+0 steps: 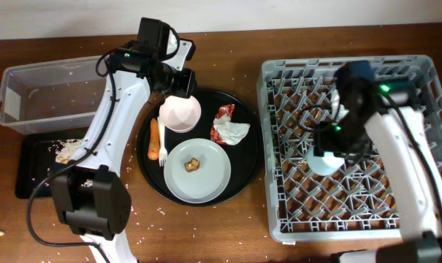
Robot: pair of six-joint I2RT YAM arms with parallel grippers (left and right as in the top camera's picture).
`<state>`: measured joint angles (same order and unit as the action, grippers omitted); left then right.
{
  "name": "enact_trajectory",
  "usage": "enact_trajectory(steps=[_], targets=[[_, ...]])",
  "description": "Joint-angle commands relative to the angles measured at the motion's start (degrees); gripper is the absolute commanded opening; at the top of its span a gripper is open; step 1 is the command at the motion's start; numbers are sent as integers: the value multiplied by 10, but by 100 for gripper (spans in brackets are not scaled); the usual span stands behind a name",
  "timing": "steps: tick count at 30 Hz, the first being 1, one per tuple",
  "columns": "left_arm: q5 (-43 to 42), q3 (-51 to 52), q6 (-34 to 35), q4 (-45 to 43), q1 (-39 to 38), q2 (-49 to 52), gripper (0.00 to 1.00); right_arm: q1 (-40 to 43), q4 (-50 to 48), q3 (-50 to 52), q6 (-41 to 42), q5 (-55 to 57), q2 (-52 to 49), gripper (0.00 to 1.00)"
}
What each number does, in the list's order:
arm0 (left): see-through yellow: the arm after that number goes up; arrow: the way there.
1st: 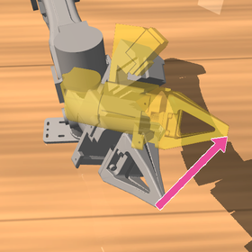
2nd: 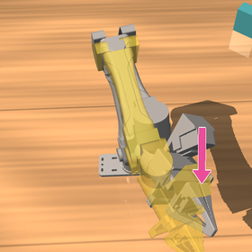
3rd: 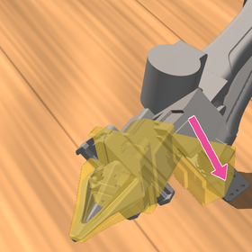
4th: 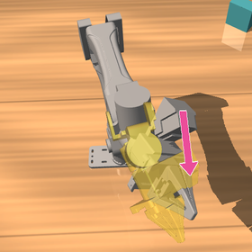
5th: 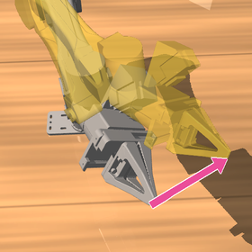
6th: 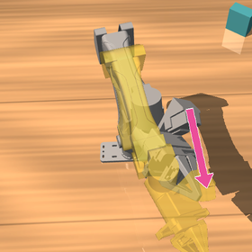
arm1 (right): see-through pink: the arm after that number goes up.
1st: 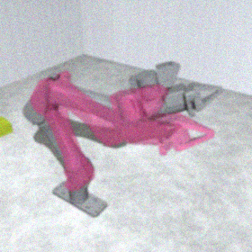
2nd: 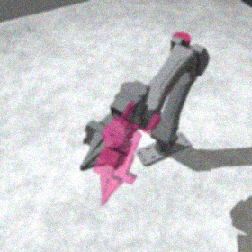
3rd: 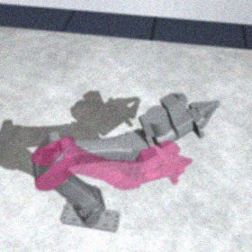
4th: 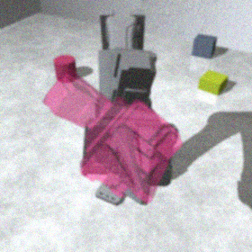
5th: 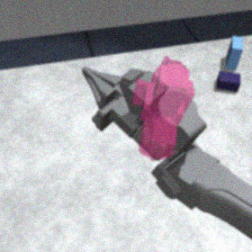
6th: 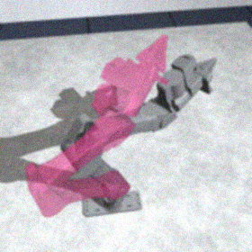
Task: Sort waste into correct bins and load items into the dishwasher rack
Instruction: 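Place the blue cup upside down in the rack with right gripper, then grasp the white plate rim with the left gripper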
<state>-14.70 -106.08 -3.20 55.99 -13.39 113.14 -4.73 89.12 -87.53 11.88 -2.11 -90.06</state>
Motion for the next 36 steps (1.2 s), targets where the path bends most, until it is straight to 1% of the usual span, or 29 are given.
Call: enact_trajectory(steps=[1, 3, 6, 8, 11, 12, 14, 17, 19, 20, 22, 23, 27, 31, 36], targets=[[26, -9, -3, 6, 0, -4, 43, -13, 0, 10, 6, 16, -47, 65], [26, -9, -3, 7, 0, -4, 43, -13, 0, 14, 6, 16, -70, 66], [26, -9, -3, 7, 0, -4, 43, -13, 0, 19, 6, 16, -75, 80], [26, -9, -3, 7, 0, -4, 43, -13, -5, 19, 6, 15, -75, 89], [25, -9, -6, 16, -2, -4, 43, -13, -12, 14, 6, 13, -74, 89], [25, -9, -27, 36, -13, -4, 42, -12, -13, 0, 2, 13, -72, 89], [25, -9, -45, 69, -42, -4, 42, -12, -17, -20, 0, 13, -68, 90], [27, -6, -89, 106, -120, -4, 41, -12, -28, -36, -8, 13, -67, 90], [82, 20, -93, 109, -177, -4, 41, -12, -28, -36, -9, 13, -67, 91], [108, 39, -80, 105, -197, -3, 41, -12, -28, -36, -9, 13, -67, 91], [115, 79, -43, 90, -222, -3, 41, -12, -28, -36, -9, 13, -67, 91], [115, 104, -39, 79, -234, -3, 37, -12, -28, -36, -9, 13, -67, 91], [134, 183, -35, 7, -257, -3, 37, -12, -28, -36, -9, 13, -67, 91], [161, 230, -36, -43, -257, -2, 37, -12, -28, -35, -9, 13, -67, 91], [223, 269, -43, -83, -257, -2, 37, -12, -28, -35, -9, 13, -67, 91]])
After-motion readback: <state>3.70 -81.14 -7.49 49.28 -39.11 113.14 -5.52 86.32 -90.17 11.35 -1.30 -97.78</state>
